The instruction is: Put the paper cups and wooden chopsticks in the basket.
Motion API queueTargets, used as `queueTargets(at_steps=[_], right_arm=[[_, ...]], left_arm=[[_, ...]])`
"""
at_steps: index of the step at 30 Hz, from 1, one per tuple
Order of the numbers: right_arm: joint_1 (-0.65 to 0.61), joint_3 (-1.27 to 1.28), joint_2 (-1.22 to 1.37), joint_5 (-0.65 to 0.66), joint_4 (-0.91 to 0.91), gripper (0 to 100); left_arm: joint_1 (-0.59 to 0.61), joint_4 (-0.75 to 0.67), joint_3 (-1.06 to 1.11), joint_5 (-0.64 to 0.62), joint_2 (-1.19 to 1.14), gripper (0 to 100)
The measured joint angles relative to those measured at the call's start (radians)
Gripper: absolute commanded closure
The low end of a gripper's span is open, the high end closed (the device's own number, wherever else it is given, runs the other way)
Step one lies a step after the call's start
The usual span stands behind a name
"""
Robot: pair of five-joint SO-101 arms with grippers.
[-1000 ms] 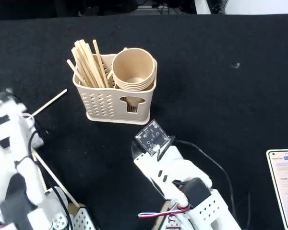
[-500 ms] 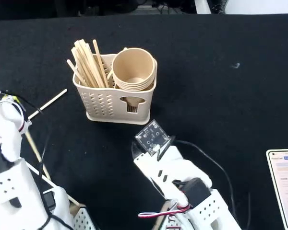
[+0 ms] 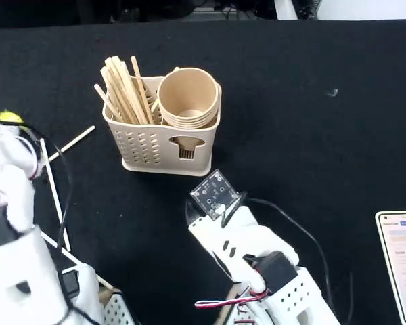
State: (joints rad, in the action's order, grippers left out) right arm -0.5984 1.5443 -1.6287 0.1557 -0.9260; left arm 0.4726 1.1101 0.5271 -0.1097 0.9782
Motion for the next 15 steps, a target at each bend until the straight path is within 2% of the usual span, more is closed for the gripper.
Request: queueTargets(at_steps=[3,8,11,15], right_arm=[[0.000,0.000,0.000,0.000,0.000,85.0],[0.000,0.000,0.000,0.002,0.000,85.0],[-0.002,0.006,0.000,0.002,0.000,85.0],[-0.002,0.008,0.000,0.002,0.000,85.0]], left_arm=[[0.041,0.068,0.133,0.114,-0.121,79],[0.109,0.219,0.221,0.221,-0.311,79],[0.106,0.295,0.233,0.222,-0.379,79],[0.107,0.328,0.302,0.114,-0.430,79]])
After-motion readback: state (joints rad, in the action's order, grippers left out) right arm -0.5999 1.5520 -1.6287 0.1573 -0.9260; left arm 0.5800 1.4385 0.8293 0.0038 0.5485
